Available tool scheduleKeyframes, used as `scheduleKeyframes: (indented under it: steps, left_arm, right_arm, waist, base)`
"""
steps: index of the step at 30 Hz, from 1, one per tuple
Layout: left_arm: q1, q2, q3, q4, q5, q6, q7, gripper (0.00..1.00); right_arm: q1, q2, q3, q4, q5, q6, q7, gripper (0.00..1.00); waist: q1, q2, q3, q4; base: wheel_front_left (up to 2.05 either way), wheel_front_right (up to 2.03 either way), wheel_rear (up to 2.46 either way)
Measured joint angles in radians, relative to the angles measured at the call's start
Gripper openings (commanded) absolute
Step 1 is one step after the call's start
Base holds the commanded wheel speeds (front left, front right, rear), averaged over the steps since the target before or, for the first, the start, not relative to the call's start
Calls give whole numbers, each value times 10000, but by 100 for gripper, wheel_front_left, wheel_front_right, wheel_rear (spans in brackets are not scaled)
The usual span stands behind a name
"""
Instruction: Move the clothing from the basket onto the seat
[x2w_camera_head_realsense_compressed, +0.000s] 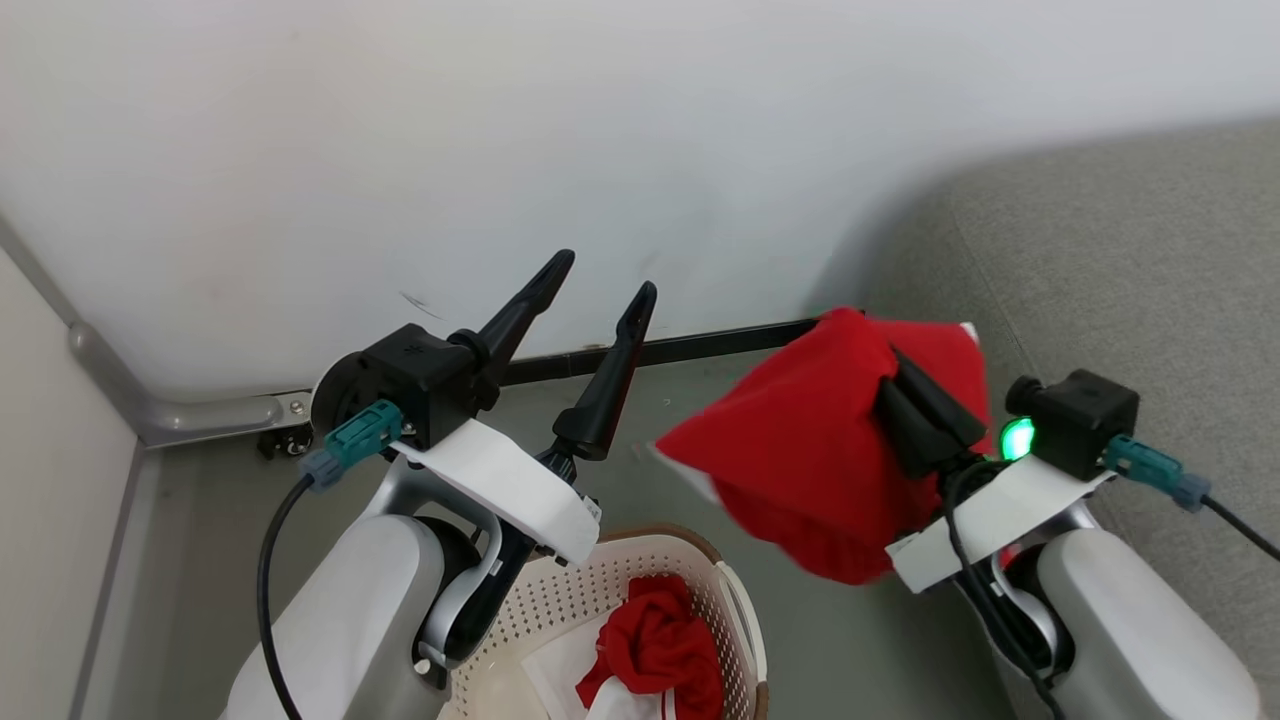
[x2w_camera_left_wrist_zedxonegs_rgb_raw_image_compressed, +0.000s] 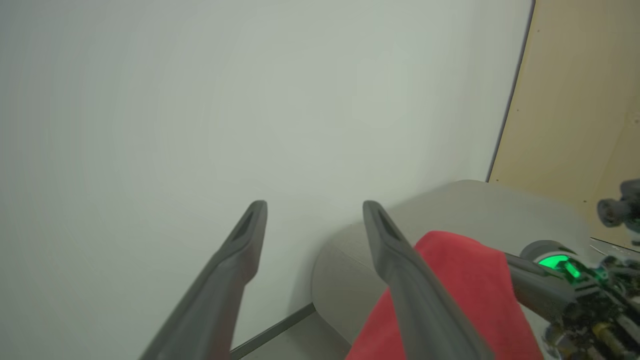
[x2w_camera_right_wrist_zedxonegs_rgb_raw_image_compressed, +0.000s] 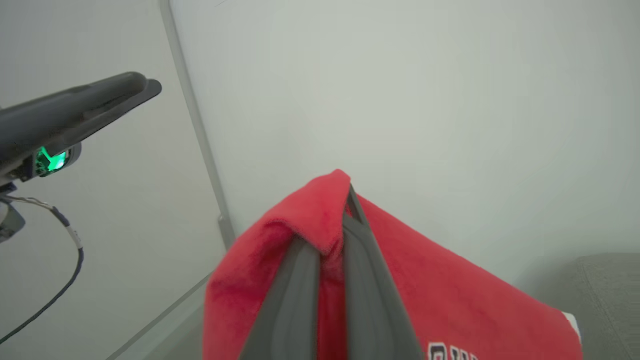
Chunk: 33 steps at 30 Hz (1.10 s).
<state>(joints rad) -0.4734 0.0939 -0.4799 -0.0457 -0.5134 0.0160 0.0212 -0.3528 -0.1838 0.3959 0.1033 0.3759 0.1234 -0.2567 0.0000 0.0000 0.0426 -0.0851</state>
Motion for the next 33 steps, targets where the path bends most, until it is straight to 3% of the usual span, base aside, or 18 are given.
scheduleKeyframes:
  steps: [18, 33]
  left_arm:
    - [-12, -173, -477, 359, -161, -337, 58, 100]
    - [-201, -228, -644, 692, -244, -462, 130, 100]
  right_arm:
    - [596, -167, -1634, -700, -516, 0, 0, 0]
    - [955, -69, -2359, -1367, -640, 0, 0, 0]
  waist:
    - [0, 0, 212, -727]
    - [0, 0, 578, -1925]
  base:
    - [0, 0, 0]
    - [0, 0, 0]
